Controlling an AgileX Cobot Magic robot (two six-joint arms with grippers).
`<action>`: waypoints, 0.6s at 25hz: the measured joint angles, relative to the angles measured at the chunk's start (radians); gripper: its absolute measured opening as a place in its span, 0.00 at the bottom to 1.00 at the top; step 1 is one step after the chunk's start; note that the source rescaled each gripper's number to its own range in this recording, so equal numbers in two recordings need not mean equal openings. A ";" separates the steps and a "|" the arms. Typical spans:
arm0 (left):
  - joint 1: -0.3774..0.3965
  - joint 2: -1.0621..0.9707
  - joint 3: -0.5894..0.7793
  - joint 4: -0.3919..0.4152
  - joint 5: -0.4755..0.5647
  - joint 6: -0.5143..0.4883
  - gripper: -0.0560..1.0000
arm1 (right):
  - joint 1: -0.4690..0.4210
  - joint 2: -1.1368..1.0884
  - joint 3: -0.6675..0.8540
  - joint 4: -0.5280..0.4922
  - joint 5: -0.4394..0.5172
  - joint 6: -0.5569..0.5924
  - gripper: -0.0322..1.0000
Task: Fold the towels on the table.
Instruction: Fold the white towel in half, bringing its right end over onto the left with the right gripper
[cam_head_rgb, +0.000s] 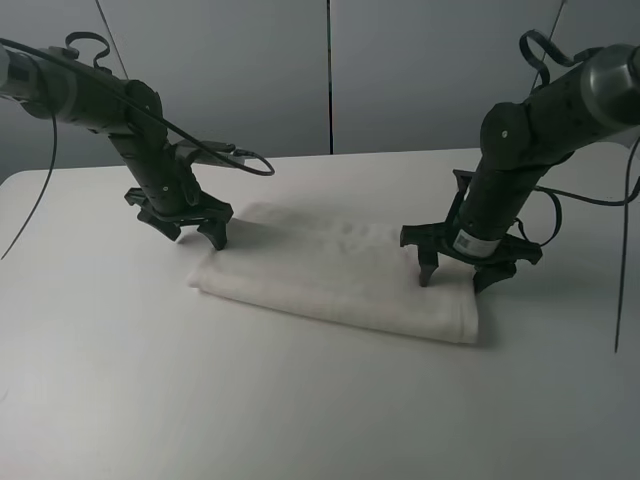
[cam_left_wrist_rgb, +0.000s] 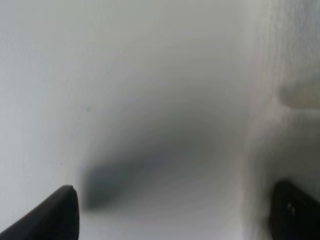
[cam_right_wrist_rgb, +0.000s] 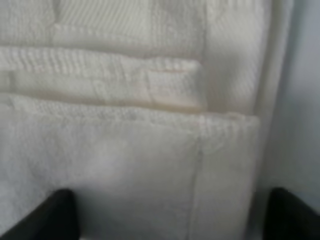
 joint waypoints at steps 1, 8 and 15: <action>0.000 0.000 0.000 0.000 0.000 0.000 0.99 | 0.000 0.002 0.000 0.011 -0.007 -0.004 0.41; 0.000 0.000 0.000 -0.008 0.000 0.000 0.99 | 0.000 0.002 0.000 0.089 -0.024 -0.112 0.06; 0.000 0.001 0.000 -0.006 0.000 0.000 0.99 | 0.000 0.002 0.000 0.189 -0.006 -0.221 0.06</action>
